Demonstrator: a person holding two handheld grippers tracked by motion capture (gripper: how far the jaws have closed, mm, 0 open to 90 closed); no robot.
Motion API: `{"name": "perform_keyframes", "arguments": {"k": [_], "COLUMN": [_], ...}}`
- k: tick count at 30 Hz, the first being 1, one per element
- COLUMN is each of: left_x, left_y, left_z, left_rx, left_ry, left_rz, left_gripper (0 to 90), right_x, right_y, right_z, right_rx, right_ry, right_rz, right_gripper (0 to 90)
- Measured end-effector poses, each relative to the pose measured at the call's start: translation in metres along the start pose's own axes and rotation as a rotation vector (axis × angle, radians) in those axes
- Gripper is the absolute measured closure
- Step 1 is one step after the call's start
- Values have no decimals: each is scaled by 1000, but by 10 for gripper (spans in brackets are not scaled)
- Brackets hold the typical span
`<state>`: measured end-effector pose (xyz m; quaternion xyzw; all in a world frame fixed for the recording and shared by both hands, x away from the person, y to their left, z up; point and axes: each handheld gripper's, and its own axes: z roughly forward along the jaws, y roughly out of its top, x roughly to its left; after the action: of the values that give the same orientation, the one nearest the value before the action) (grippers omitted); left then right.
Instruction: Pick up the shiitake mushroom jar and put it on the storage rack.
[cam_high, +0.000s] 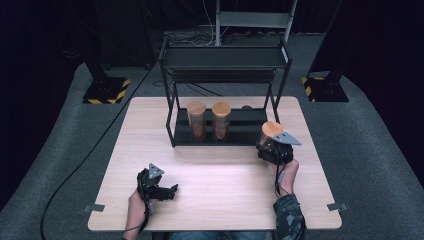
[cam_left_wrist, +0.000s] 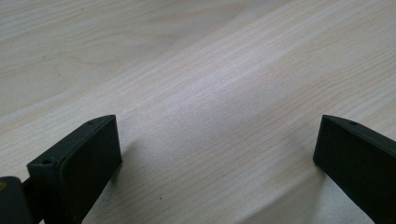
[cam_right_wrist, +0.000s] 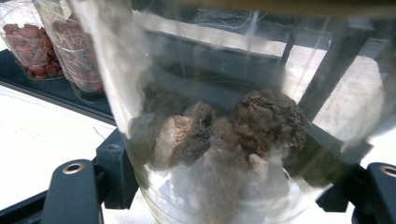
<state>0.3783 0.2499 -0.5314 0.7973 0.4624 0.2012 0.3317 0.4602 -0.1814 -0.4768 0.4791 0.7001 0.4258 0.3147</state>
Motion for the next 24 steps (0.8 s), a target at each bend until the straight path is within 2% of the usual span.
{"name": "perform_keyframes", "arguments": {"k": [24], "left_x": [0], "left_y": [0], "left_z": [0], "left_rx": [0], "left_ry": [0], "left_rz": [0], "left_gripper": [2], "right_x": [2], "right_y": [6], "right_z": [6], "right_rx": [5], "right_ry": [7], "right_rz": [-11], "right_gripper": [247]}}
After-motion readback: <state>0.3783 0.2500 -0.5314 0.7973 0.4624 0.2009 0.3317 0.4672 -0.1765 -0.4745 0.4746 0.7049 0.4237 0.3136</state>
